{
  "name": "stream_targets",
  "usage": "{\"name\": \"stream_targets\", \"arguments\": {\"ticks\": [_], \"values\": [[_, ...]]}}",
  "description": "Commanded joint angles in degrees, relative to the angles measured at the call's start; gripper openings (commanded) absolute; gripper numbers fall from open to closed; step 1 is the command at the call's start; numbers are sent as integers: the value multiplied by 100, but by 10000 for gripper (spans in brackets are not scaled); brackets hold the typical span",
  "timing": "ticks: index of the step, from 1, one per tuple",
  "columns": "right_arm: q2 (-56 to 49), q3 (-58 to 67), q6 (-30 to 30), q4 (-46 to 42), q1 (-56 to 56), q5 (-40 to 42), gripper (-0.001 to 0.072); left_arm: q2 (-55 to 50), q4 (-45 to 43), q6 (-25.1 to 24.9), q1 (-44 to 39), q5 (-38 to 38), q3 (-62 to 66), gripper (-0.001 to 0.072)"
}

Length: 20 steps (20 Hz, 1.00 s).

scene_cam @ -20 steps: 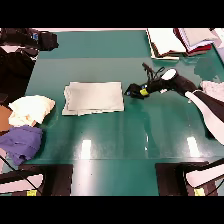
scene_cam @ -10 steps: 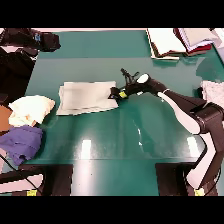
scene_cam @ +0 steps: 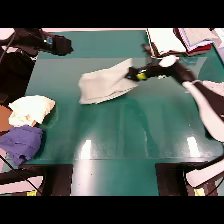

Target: Fold the shirts.

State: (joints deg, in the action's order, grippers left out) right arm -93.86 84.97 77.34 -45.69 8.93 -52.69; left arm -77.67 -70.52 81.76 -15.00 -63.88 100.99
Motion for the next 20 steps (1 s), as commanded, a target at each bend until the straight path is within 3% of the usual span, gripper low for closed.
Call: {"name": "stream_targets", "arguments": {"ticks": [1,6,10,20], "values": [[1062,-638,83,-726,-1279,-369,14,-2,0,-122,-457,39,2,28],[1816,-787,-63,-1134,-3504,-811,15,-2,17,-72,-673,42,2,29],[1764,-354,-310,-1126,-4769,-796,15,-2,52,157,-673,90,2,29],[907,1665,-400,-1235,-5106,-741,14,-2,50,378,-673,15,2,29]]}}
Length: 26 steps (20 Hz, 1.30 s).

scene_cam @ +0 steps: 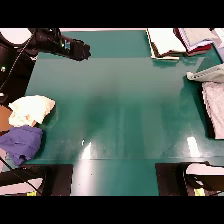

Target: Fold the shirts.

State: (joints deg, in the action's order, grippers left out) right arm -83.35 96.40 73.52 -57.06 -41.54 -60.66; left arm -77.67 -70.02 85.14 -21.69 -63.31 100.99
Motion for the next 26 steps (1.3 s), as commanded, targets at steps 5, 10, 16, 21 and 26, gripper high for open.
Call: {"name": "stream_targets", "arguments": {"ticks": [5,10,16,21,26], "values": [[-140,1202,-76,-466,-57,-116,14,-2,0,37,-4,-37,2,29],[94,1187,-72,-1121,-83,-369,14,-2,-7,31,-4,-111,2,29],[1182,-531,-72,-1217,-750,-474,14,-2,-11,-13,-4,-192,2,29],[2391,-2358,-76,-1259,-1480,-610,15,-2,-11,-20,-4,-195,2,29],[3241,-3720,-70,-2205,-1915,-828,125,-2,-9,-164,-4,-197,2,29]]}}
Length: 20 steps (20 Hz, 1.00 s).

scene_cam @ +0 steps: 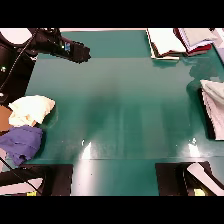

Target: Fold the shirts.

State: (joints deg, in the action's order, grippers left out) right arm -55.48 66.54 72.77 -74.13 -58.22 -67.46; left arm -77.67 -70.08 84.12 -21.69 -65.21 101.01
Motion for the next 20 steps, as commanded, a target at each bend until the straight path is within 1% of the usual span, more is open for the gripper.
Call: {"name": "stream_targets", "arguments": {"ticks": [1,2,3,4,6,8,11,13,17,19,20], "values": [[560,-914,4,-575,-317,-151,288,-2,-2,-63,-4,-7,-2,29],[649,-1064,4,-603,-402,-146,427,-2,-2,-63,-4,-2,0,29],[719,-1165,4,-667,-501,-173,510,-2,-2,-63,-4,0,-2,29],[752,-1169,11,-654,-564,-192,533,-2,-2,-63,-4,0,0,29],[763,-914,28,-549,-573,-306,533,-2,2,-63,-4,-2,0,29],[761,-549,26,125,-352,-280,533,-2,2,-61,-4,2,-2,30],[763,-66,31,1495,610,-282,531,0,2,-57,-4,35,0,30],[763,66,35,2076,1593,-310,532,0,-4,-57,-4,9,0,30],[761,79,48,2146,3777,-280,530,0,2,-57,-4,33,0,30],[763,79,44,2142,4673,-107,504,0,2,-57,-4,33,0,30],[763,79,44,2142,5060,20,503,0,2,-57,-4,33,0,30]]}}
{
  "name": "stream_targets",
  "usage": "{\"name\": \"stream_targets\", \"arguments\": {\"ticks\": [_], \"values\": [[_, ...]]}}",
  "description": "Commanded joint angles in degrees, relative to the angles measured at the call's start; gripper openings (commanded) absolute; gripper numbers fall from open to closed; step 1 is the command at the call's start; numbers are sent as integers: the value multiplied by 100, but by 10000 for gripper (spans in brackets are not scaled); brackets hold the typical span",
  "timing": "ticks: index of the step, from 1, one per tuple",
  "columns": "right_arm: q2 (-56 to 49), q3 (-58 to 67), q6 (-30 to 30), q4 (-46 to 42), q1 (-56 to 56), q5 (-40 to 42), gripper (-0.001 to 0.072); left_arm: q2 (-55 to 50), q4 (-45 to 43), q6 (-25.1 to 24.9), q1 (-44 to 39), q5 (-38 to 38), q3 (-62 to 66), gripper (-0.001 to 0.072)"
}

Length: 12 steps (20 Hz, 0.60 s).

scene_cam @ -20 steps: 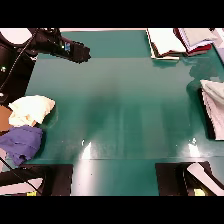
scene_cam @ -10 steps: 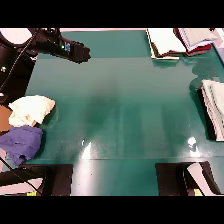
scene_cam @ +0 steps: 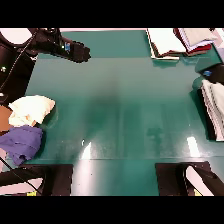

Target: Fold the shirts.

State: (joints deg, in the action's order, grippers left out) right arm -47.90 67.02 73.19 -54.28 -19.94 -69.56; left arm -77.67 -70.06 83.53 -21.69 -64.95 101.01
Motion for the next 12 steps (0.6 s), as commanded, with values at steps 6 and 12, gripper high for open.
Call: {"name": "stream_targets", "arguments": {"ticks": [6,12], "values": [[2,31,-4,160,2470,551,16,0,0,2,-4,7,0,30],[4,31,-2,177,2509,538,16,0,0,2,-4,7,0,30]]}}
